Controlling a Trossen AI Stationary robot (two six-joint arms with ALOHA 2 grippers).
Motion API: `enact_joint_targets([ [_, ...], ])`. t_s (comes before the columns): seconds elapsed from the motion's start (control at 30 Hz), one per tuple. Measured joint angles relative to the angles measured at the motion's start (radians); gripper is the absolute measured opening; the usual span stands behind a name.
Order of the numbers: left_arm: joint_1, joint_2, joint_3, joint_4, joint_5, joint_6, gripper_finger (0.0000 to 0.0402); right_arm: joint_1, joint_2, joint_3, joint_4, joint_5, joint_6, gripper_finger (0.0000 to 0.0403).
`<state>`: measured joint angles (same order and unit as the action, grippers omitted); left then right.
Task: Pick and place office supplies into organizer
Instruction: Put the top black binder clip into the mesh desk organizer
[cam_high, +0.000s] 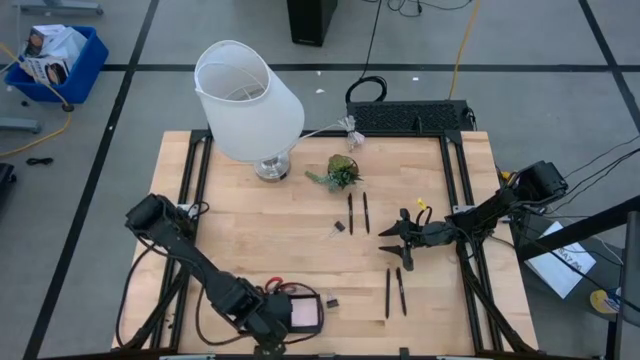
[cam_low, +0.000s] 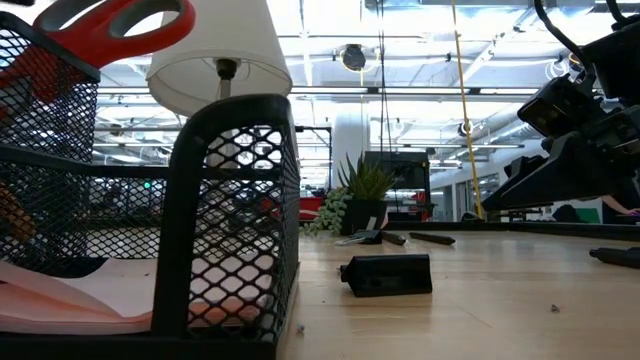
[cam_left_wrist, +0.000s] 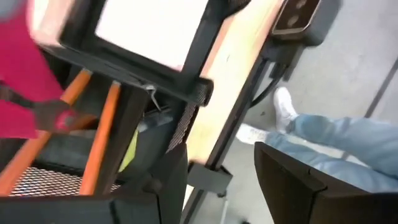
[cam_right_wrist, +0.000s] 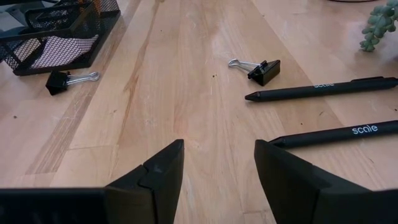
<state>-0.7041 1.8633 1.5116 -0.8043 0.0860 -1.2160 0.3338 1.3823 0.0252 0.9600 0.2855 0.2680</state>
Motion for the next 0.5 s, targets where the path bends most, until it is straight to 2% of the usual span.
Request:
enact_joint_targets([
  [0.4,0.03,-0.094,0.0,0.002,0.028,-0.049,0.0189,0.0,0.0,0.0,0.0,0.0,0.0,0.0192],
  [0.5,0.044,-0.124,0.0,0.047,0.042,-0.053,0.0189,0.0,0.0,0.0,0.0,0.0,0.0,0.0192],
])
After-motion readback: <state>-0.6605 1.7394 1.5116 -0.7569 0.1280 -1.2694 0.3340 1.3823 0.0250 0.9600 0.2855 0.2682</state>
